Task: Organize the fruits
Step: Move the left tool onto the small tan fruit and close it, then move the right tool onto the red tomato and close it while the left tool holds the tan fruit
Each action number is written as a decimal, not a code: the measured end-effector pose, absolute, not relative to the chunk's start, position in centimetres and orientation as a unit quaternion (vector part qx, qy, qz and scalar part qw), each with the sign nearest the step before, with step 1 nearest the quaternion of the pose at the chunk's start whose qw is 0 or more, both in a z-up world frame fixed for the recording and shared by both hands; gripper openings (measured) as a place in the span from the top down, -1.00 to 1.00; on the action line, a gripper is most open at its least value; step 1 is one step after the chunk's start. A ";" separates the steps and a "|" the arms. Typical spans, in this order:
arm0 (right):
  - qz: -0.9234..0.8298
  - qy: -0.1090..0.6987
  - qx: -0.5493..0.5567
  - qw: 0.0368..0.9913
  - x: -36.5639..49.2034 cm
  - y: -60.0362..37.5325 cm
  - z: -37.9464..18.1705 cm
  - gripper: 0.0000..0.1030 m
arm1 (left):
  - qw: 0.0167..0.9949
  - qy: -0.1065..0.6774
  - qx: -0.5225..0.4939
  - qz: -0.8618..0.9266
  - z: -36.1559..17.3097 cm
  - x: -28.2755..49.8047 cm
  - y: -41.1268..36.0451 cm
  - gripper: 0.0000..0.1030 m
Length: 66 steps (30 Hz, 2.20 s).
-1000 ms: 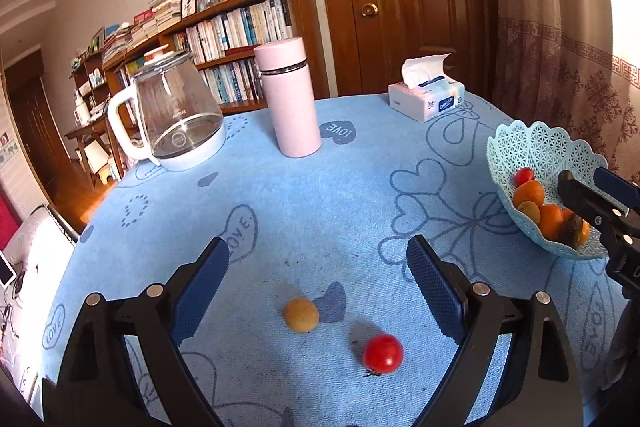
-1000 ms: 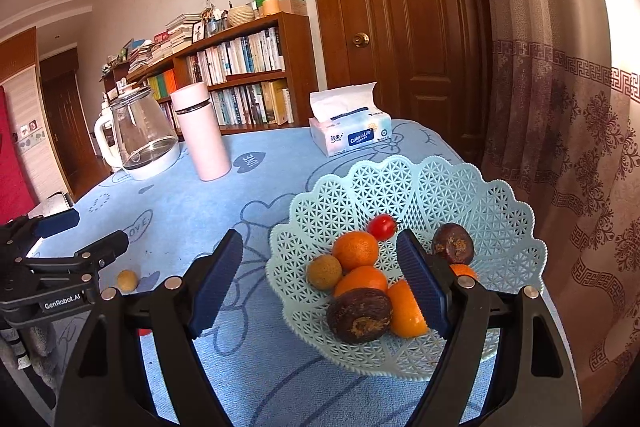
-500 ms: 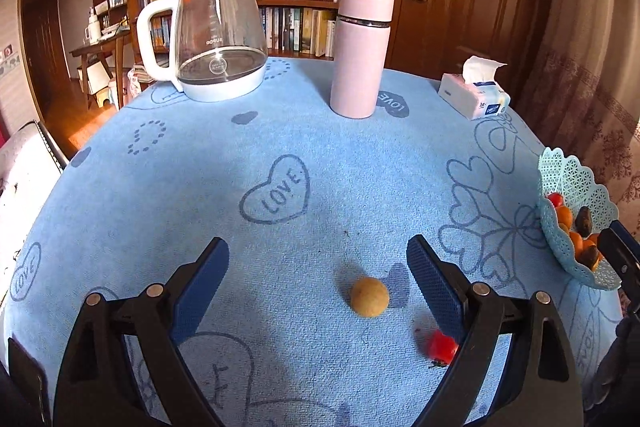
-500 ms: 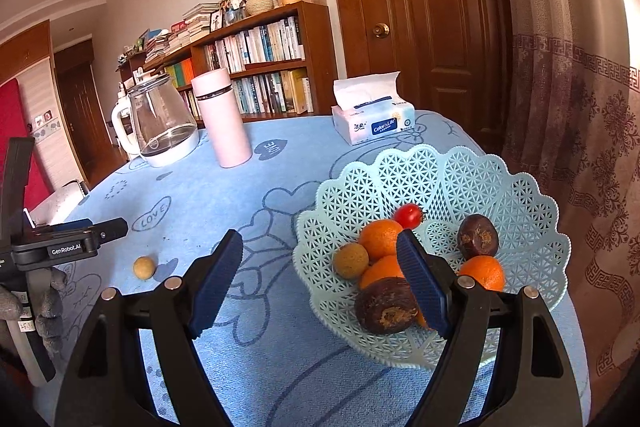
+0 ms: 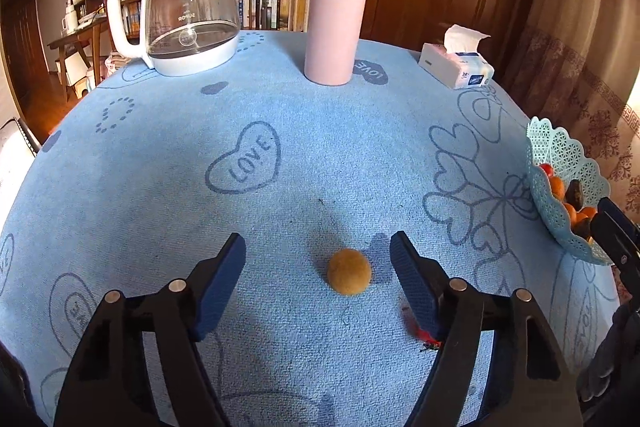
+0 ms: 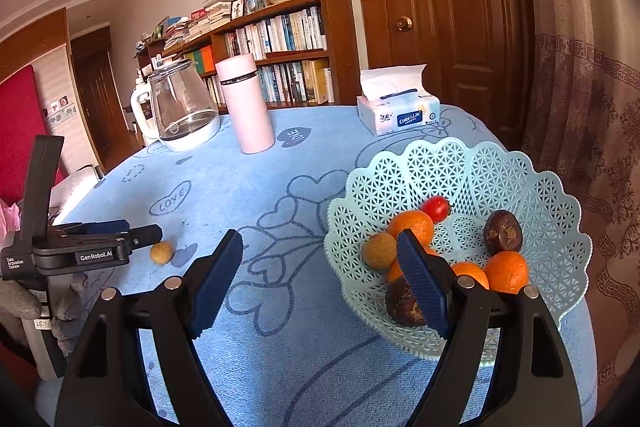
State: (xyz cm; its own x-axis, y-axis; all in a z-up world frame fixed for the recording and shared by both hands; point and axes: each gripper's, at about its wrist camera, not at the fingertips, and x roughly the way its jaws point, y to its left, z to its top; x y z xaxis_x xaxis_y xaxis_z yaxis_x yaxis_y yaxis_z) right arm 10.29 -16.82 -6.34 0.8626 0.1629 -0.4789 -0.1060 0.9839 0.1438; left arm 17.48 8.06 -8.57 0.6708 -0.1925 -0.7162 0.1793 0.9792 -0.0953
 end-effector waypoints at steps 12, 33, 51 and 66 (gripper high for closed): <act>0.079 0.260 0.051 0.961 10.4 -16.4 -6.6 -0.56 | 0.901 0.412 0.016 -0.133 -10.7 17.4 6.3 0.51; 0.137 0.318 0.041 0.937 10.8 -11.6 -7.7 -0.56 | 0.928 0.363 0.001 -0.088 -8.4 16.2 8.9 0.51; 0.189 0.391 0.005 0.901 14.0 -4.7 -10.0 -0.51 | 0.937 0.346 0.015 -0.056 -8.3 15.8 9.6 0.51; 0.182 0.414 -0.009 0.892 14.6 -4.0 -11.1 0.21 | 0.936 0.346 0.017 -0.056 -8.4 15.8 9.5 0.51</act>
